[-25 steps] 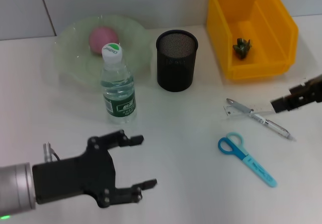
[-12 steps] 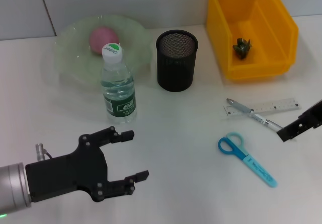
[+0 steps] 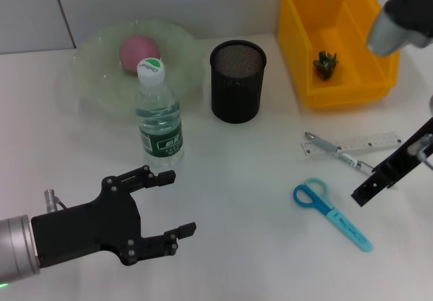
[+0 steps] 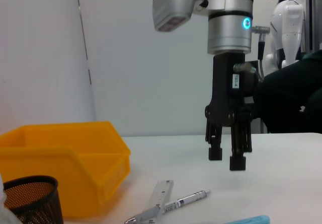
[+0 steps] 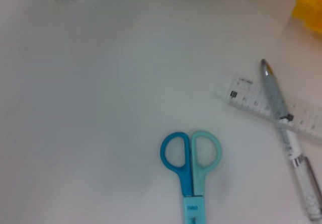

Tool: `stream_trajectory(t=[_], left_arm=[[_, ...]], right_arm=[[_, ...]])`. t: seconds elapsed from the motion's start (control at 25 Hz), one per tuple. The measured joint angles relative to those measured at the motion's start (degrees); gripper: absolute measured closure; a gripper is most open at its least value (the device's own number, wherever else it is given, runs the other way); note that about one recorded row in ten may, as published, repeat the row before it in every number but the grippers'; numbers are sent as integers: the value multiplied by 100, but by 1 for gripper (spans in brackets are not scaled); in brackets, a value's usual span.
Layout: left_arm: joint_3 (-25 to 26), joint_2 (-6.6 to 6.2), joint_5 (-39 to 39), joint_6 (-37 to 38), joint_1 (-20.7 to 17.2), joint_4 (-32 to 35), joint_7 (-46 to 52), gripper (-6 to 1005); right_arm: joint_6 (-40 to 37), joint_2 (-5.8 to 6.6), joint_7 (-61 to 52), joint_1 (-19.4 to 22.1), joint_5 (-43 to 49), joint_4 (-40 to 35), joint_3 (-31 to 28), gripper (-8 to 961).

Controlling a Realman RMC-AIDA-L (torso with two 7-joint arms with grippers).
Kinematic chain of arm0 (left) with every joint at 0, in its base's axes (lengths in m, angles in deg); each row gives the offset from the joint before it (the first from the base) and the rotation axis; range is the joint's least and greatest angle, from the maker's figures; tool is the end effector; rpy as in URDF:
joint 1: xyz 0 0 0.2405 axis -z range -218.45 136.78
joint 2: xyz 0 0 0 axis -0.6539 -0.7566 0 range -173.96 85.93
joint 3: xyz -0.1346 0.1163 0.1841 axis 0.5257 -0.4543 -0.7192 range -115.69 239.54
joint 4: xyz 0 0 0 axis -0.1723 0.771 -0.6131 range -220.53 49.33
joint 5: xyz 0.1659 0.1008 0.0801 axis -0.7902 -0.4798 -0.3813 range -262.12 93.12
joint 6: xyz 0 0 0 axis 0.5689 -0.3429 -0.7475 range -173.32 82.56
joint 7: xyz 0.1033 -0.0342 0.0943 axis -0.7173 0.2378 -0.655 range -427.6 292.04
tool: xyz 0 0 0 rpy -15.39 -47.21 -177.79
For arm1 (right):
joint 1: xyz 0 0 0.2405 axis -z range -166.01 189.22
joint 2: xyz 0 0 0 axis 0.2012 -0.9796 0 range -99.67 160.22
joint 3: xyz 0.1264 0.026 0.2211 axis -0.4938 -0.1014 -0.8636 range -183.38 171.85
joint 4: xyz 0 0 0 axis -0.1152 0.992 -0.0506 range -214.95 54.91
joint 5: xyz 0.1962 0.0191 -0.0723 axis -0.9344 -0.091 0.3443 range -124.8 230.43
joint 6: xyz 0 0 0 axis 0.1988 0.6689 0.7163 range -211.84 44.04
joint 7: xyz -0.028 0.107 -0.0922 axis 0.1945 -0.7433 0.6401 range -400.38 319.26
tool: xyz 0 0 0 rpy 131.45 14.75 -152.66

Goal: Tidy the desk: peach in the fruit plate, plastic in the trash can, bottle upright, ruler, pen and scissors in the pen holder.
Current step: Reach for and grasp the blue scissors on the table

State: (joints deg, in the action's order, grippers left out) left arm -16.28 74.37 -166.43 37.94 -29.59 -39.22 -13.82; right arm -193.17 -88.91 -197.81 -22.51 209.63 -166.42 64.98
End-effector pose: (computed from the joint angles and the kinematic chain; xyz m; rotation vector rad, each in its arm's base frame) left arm -0.2561 0.2580 -0.0387 -2.7406 -0.0569 -0.8033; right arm 0.1911 0.3267 0.0502 -2.3829 1.2858 -0.6608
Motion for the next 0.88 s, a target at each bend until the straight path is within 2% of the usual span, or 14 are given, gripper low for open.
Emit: stream_trajectory(t=[0.2,0.88], left_arm=[[14,0,8,-15,29,-77,-42,198],[51,9,11,-9,183,-371,-281,199]], right_arm=[[340,-7,-294,-7,1,396,476,182],[1150,-24,-990,-154,3,1004,1426,195]])
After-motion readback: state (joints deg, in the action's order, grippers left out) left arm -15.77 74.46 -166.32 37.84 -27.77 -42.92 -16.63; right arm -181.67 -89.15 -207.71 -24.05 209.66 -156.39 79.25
